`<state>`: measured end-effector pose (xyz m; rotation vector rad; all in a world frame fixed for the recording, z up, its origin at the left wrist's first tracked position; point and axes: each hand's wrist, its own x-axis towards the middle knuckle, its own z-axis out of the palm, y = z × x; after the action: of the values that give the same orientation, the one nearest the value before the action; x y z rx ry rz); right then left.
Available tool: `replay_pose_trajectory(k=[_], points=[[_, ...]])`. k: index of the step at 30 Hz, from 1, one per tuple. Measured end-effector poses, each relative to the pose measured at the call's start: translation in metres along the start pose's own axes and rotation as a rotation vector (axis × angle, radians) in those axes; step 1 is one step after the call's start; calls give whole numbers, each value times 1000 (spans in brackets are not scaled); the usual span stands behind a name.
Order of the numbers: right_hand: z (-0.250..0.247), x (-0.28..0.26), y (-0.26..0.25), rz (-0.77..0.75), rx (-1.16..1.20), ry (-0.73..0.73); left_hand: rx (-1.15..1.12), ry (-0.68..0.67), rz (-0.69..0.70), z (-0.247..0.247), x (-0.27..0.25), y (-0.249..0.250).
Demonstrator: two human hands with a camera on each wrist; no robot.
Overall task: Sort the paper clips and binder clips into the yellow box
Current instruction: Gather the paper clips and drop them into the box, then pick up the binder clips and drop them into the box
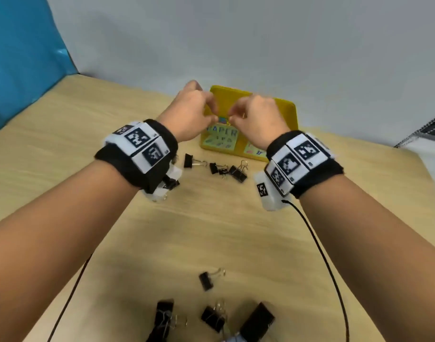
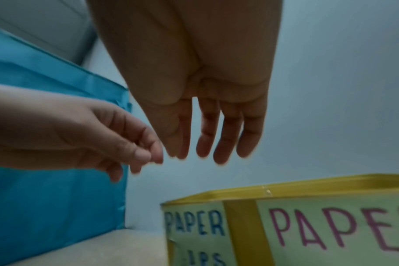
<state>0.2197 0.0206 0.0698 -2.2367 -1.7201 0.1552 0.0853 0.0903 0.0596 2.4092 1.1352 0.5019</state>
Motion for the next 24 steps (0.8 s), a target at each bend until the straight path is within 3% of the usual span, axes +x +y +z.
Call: replay_pose_trajectory(k=[6,9,11,15,20,24], points=[[-1,-133,-19,-41,-182,-621,193,-684,91,-5,-120,19],[4,-192,-24,1,-172,-791,222,-925,54,7,-172,22],[8,-224,-22,64,-135,-864,260,-1009,27,16,-201,19],[29,-270,-24,115,-122,-903,316,-1044,-20,32,-238,13],[61,-289,-32,116,-180,-666,282,-884,-6,50,-263,13],[65,-282,-26,73,-182,-634,212,-805,26,59,-262,10]])
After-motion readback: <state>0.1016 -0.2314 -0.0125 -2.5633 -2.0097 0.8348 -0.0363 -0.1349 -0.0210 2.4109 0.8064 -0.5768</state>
